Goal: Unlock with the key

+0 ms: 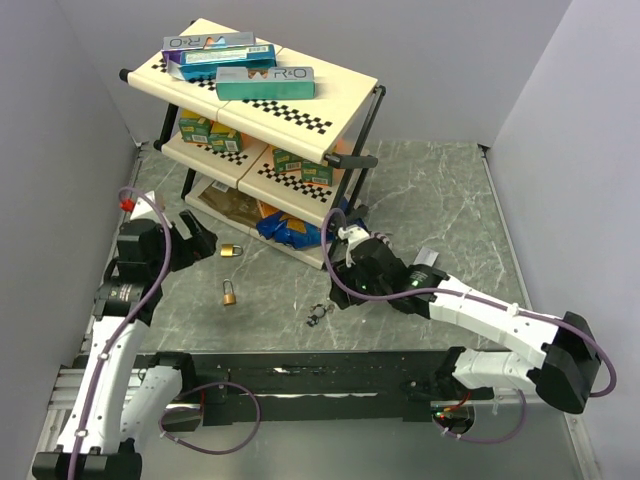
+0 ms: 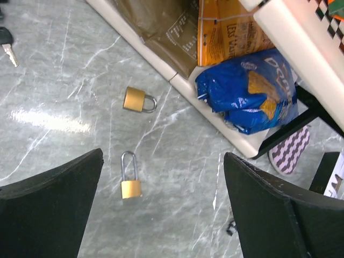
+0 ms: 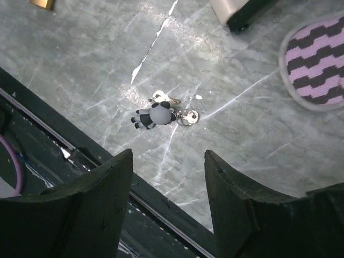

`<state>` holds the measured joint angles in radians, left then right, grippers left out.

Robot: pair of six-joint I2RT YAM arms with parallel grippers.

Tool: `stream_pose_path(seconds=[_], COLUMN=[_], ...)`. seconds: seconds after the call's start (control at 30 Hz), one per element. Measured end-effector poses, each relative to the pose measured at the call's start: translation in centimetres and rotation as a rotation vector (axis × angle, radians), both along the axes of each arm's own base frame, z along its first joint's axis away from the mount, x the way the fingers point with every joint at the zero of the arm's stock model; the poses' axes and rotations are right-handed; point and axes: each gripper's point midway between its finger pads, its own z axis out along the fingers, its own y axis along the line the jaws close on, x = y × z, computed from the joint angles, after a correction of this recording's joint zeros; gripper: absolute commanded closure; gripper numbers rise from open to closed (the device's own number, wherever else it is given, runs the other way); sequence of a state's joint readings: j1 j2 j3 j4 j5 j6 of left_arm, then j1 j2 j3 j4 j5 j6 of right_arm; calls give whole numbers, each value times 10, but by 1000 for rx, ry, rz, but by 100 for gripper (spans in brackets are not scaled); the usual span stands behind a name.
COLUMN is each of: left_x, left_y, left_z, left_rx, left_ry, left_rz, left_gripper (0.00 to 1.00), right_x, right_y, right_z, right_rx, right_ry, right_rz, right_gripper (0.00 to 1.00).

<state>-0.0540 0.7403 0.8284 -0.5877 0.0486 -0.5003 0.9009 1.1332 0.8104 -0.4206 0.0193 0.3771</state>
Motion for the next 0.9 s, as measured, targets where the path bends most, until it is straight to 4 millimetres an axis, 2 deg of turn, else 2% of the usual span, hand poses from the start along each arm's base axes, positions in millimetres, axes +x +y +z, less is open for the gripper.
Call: stream_pose_path(seconds=[0.13, 0.33, 0.47, 0.7, 0.9], left_x=[5, 3, 3, -2, -3], left_y=[-3, -12, -18, -32, -40], left_z=[-6, -38, -45, -59, -67], left_rx=[-19, -49, -51, -63, -64], left_ry=[26, 102, 122, 158, 184], left_rz=[-2, -20, -42, -82, -112], left_gripper=[2, 2, 2, 2, 1], right_x=[5, 7, 0, -24, -30], right_y=[10, 18, 23, 35, 44], right_z=[-10, -30, -44, -72, -93], right_rx=[14, 8, -3, -19, -31], right_ry=[32, 91, 132, 235, 301], right_rz=[-31, -65, -70, -38, -35], right_gripper=[35, 33, 33, 32, 32])
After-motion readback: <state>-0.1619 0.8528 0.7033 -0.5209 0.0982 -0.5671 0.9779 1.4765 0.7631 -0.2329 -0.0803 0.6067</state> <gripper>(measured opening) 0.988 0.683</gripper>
